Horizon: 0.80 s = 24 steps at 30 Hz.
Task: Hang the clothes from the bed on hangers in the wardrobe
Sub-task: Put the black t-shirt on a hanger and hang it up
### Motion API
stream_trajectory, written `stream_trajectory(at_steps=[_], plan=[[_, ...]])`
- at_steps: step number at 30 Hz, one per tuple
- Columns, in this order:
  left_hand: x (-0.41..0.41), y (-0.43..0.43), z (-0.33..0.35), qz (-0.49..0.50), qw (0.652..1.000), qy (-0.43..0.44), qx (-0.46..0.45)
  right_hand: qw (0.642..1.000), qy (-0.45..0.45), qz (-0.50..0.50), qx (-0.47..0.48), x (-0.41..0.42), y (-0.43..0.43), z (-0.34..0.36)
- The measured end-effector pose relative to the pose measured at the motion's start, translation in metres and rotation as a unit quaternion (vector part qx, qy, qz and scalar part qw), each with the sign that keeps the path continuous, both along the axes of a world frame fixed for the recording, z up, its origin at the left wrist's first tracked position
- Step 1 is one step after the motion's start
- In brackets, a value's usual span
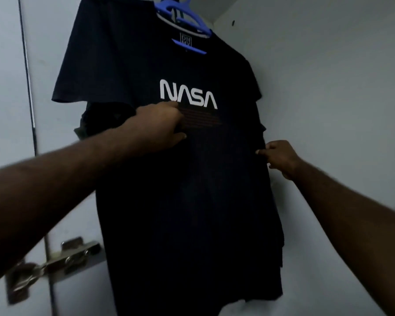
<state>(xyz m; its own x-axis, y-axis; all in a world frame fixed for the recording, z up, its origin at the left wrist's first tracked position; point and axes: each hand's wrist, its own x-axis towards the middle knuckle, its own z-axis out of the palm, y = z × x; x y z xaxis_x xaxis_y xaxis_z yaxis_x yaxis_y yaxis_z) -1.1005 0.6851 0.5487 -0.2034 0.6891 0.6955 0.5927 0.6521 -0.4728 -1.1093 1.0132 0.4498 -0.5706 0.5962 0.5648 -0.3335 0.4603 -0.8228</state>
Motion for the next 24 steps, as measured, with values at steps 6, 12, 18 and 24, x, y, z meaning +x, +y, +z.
stream_trajectory(at_steps=[6, 12, 18, 24], plan=[[0.013, -0.066, -0.052, -0.032, 0.989, 0.033, 0.141, 1.000, 0.009, 0.015, -0.012, 0.006, -0.002, -0.016], [0.003, -0.105, -0.098, 0.001, 0.912, -0.088, 0.400, 1.000, -0.016, -0.005, -0.012, 0.005, -0.005, -0.046], [-0.018, -0.116, -0.110, -0.071, 0.804, -0.298, 0.510, 1.000, -0.017, -0.008, -0.023, 0.003, -0.003, -0.049], [0.000, -0.108, -0.134, -0.134, 0.783, -0.225, 0.565, 0.995, 0.028, -0.097, -0.009, 0.003, 0.002, -0.056]])
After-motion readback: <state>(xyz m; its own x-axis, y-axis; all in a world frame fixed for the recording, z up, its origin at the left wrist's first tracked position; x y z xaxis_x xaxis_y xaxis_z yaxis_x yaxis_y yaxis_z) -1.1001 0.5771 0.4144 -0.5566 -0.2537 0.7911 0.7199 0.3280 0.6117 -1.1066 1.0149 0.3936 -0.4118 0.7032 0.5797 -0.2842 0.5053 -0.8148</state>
